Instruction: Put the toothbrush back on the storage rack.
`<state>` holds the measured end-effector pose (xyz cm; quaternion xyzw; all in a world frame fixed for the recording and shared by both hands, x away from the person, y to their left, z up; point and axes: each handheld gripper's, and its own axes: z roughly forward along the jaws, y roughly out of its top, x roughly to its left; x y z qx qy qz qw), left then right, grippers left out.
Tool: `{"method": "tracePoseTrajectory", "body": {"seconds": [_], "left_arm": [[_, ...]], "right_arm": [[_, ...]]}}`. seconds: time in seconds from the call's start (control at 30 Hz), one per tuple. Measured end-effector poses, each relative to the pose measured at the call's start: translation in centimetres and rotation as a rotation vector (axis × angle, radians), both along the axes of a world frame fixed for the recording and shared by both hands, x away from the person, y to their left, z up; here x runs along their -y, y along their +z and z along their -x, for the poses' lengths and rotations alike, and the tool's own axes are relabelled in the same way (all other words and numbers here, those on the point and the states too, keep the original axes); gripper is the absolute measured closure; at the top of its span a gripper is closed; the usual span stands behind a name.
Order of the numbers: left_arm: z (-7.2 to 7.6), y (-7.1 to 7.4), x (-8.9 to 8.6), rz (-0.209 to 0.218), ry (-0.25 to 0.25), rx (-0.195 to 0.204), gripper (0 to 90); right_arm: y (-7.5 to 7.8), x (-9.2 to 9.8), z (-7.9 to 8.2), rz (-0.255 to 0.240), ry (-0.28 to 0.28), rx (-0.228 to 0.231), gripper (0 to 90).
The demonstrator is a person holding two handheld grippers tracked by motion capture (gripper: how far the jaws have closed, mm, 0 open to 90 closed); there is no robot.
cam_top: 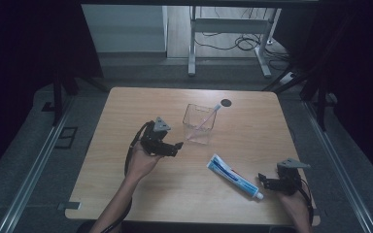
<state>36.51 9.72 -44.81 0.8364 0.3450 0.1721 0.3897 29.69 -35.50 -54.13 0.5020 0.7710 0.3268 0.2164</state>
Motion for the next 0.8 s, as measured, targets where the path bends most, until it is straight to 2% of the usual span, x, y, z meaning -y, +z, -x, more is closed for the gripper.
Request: {"method": "tracePoseTrajectory", "body": {"seconds": [0.33, 0.43, 0.57, 0.8], "left_arm": [[0.8, -1.3, -1.0, 0.016, 0.002, -0.014, 12.7], [1.2, -1.6, -1.1, 0.007, 0.001, -0.016, 12.7], [1.8, -2.2, -1.3, -0.007, 0.003, -0.014, 12.7], [2.9, -3.4, -2.1, 0.009, -0.001, -0.017, 12.7]], "right_arm": [[0.0, -0.1, 0.0, 0.000, -0.012, -0.001, 10.6], [0.0, -0.1, 0.0, 0.000, -0.013, -0.002, 10.2], [0.0, -0.2, -0.1, -0.001, -0.015, -0.005, 8.8], [-0.1, -0.3, -0.2, 0.005, 0.000, -0.016, 3.3]]}}
